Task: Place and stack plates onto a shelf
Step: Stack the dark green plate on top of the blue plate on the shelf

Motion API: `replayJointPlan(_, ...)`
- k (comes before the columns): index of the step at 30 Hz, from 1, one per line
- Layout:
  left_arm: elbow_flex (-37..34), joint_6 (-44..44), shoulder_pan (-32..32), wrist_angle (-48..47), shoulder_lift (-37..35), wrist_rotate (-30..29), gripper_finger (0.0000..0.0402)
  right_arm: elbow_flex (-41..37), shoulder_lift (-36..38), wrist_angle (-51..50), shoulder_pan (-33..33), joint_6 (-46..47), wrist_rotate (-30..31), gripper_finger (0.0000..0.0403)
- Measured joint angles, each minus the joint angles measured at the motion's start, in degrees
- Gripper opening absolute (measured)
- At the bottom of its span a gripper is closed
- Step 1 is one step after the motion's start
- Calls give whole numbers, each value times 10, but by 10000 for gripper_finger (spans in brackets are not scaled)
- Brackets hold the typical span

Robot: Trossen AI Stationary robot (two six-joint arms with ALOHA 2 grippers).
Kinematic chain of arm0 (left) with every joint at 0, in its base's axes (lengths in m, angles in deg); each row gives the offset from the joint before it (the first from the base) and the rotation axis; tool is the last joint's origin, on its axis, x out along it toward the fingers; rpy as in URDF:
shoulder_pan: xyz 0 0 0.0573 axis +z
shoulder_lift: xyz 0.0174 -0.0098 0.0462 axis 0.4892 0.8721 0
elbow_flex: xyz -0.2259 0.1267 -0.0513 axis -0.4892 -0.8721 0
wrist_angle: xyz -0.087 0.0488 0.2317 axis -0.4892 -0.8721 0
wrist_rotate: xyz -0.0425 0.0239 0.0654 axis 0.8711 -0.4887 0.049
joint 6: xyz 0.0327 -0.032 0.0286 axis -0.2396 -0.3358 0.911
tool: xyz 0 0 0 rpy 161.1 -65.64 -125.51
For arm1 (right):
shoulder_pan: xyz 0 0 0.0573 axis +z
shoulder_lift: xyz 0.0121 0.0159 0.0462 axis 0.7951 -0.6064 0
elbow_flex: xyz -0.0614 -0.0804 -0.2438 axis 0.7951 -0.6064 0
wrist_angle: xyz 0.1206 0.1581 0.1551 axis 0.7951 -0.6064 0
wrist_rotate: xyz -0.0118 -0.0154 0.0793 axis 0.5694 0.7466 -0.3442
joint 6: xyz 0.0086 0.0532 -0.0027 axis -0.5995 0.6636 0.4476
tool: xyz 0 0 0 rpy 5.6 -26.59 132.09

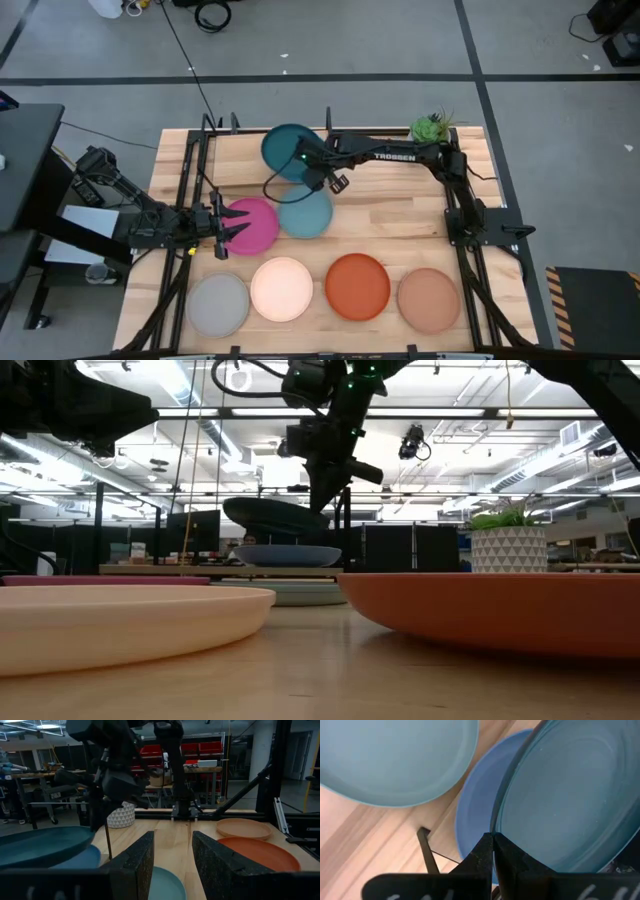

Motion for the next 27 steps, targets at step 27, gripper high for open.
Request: replayJointPlan(27,0,5,0,0,0,0,142,-67,-2,39,-11,6,28,14)
